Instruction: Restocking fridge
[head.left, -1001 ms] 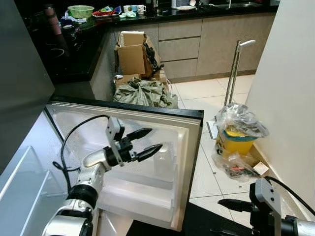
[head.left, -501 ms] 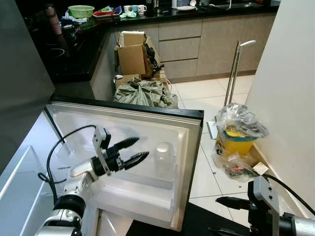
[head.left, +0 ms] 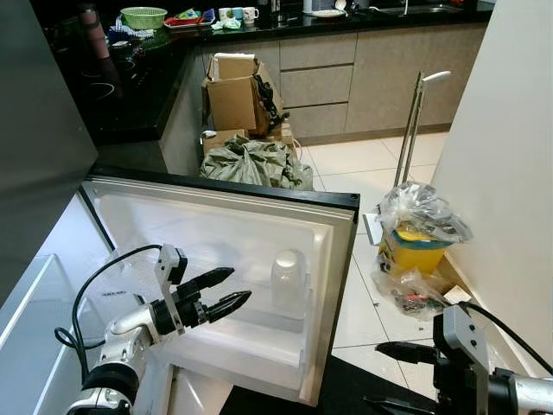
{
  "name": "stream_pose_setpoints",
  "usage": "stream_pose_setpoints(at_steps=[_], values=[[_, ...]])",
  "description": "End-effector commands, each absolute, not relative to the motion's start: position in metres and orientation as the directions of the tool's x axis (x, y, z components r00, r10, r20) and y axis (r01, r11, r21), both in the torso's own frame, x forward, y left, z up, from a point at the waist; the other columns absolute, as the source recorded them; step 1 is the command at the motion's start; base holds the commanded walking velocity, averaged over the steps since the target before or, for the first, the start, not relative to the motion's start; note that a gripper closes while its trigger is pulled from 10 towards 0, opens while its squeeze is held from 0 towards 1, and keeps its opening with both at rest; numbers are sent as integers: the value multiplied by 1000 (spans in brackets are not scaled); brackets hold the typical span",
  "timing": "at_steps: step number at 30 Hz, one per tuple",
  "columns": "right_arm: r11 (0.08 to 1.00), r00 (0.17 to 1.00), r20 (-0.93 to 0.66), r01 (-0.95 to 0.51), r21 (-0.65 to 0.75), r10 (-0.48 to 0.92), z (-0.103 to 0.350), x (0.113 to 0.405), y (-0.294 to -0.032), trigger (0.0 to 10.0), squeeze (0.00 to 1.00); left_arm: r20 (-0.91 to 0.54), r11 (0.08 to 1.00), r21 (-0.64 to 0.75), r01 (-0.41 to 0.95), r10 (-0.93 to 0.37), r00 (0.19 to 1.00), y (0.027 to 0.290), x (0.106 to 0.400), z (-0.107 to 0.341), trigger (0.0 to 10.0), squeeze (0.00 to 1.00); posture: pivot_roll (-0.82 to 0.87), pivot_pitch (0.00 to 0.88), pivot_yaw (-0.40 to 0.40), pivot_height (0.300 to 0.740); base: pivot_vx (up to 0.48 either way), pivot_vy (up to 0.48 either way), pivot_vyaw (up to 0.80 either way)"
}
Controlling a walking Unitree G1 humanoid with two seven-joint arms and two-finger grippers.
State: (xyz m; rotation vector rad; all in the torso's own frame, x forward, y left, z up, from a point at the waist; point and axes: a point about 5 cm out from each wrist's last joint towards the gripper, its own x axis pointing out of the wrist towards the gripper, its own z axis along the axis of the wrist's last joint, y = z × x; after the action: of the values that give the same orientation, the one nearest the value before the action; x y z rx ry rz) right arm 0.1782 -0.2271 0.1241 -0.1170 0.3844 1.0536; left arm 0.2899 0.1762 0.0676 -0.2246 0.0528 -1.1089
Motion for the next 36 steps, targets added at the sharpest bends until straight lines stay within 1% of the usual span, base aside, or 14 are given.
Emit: stream_pose_setpoints(at_steps=[1, 13, 23, 25, 27, 29, 31, 34, 36], values=[[484, 419, -364, -869, 107, 832, 120, 177, -224, 10000, 0, 26, 439, -227, 869, -890, 456, 188, 283, 60, 10000, 0, -183, 7, 77, 740, 0, 0, 0], [490, 413, -370, -860, 142, 832, 110, 174, -224, 10000, 0, -19, 449, -319, 835, -884, 468, 187, 267, 38, 10000, 0, -178, 16, 80, 740, 0, 0, 0], [497, 412, -386, -854, 153, 826, 101, 175, -224, 10000, 0, -113, 499, -395, 771, -860, 498, 188, 250, 13, 10000, 0, -175, 16, 76, 740, 0, 0, 0], [499, 411, -390, -852, 156, 824, 100, 175, -225, 10000, 0, -118, 502, -406, 764, -858, 501, 189, 247, 11, 10000, 0, -175, 15, 76, 740, 0, 0, 0], [500, 410, -391, -851, 160, 824, 99, 175, -225, 10000, 0, -91, 501, -423, 755, -852, 515, 190, 247, 12, 10000, 0, -175, 16, 75, 740, 0, 0, 0], [499, 408, -391, -851, 164, 825, 99, 174, -226, 10000, 0, -30, 484, -438, 758, -850, 526, 192, 250, 17, 10000, 0, -173, 17, 73, 740, 0, 0, 0], [497, 405, -392, -851, 168, 826, 98, 174, -225, 10000, 0, -9, 472, -443, 763, -853, 522, 193, 251, 19, 10000, 0, -171, 17, 71, 740, 0, 0, 0], [496, 401, -397, -851, 172, 826, 96, 174, -225, 10000, 0, -29, 469, -445, 763, -859, 511, 192, 249, 17, 10000, 0, -170, 18, 71, 740, 0, 0, 0], [496, 397, -405, -851, 175, 824, 94, 174, -225, 10000, 0, -87, 483, -450, 751, -861, 502, 192, 244, 9, 10000, 0, -171, 18, 73, 740, 0, 0, 0]])
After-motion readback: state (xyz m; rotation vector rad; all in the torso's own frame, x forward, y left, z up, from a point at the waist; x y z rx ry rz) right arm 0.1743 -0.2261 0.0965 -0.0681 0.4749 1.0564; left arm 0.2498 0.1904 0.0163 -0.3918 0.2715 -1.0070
